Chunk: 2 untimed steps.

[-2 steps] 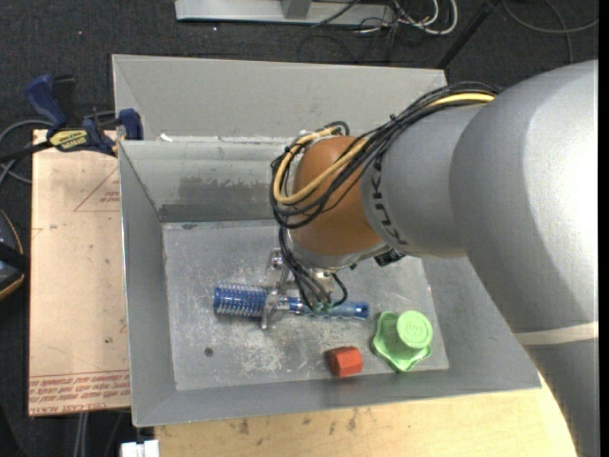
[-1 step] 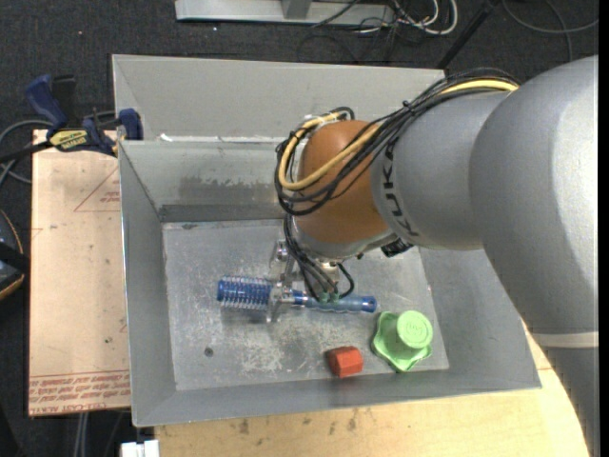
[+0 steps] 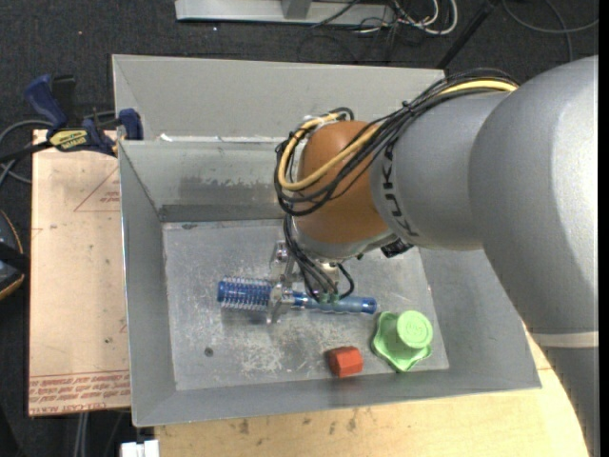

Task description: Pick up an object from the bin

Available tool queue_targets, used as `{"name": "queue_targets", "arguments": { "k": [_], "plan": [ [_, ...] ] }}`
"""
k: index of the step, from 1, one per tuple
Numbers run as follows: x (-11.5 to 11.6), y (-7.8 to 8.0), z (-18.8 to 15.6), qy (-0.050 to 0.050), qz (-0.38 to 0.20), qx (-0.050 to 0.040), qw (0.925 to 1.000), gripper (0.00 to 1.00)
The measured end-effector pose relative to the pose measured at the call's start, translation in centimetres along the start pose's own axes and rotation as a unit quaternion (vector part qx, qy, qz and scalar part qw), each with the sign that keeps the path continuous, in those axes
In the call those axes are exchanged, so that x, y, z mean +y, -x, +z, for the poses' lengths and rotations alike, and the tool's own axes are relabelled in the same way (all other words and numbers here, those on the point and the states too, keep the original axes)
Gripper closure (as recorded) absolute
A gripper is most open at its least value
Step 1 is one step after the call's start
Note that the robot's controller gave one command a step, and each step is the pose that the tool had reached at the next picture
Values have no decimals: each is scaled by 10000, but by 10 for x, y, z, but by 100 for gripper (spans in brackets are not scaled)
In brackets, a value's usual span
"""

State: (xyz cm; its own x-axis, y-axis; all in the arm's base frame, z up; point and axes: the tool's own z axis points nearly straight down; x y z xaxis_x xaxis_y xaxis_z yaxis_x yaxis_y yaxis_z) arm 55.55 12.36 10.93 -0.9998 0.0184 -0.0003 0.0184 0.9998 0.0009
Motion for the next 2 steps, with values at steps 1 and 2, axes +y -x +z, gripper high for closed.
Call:
{"name": "queue_targets", "arguments": {
  "k": [1, 2],
  "plan": [
    [0, 0, -31, 5, -8, -14, 10000, 100],
    [0, 1, -41, 2, -16, -7, 10000, 100]
  ]
}}
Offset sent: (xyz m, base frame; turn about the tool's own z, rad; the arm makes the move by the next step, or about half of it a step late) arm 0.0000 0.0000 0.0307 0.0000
